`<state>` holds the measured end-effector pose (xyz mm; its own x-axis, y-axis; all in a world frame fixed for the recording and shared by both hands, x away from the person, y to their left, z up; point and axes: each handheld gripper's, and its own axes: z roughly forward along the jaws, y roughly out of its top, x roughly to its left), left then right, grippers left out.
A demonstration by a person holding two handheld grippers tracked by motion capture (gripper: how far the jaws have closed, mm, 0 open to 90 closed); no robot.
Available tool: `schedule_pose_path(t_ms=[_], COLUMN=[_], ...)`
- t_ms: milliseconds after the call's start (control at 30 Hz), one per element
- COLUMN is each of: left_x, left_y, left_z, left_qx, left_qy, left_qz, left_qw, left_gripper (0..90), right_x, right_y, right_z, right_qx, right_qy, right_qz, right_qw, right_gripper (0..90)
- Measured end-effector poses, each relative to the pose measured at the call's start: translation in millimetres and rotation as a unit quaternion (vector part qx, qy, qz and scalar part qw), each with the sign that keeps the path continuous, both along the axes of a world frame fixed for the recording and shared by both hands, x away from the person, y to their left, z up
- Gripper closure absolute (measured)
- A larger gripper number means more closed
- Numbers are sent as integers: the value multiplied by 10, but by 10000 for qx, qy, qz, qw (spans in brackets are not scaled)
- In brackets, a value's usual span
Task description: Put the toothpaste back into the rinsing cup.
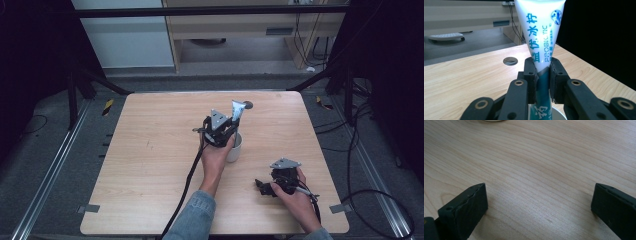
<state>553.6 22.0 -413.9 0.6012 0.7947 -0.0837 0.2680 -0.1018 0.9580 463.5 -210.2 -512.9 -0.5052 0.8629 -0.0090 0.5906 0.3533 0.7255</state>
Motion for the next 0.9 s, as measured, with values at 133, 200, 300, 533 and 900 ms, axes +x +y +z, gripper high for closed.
schedule_pose_path(t_ms=[133, 200, 300, 533, 900], left_x=[-17, -31, -53, -94, -116], left_y=[-13, -20, -24, -22, -12], left_z=[-32, -37, -46, -61, -130], left_qx=[-13, -3, -23, -54, -32], left_qy=[6, -11, -34, -105, -96], left_qz=[7, 30, 62, 182, 237], left_qw=[10000, 10000, 10000, 9998, 9997], left_gripper=[778, 778, 778, 778, 777], right_x=[1, 1, 0, 0, -1], right_y=[0, -1, -1, -1, 0], right_z=[0, 0, 2, 1, 1], right_qx=[-2, -3, -9, -9, -4], right_qy=[-4, -5, 1, 0, 11], right_qz=[5, 6, 2, 3, -8], right_qw=[10000, 10000, 10000, 10000, 10000], right_gripper=[9, 9, 9, 9, 9])
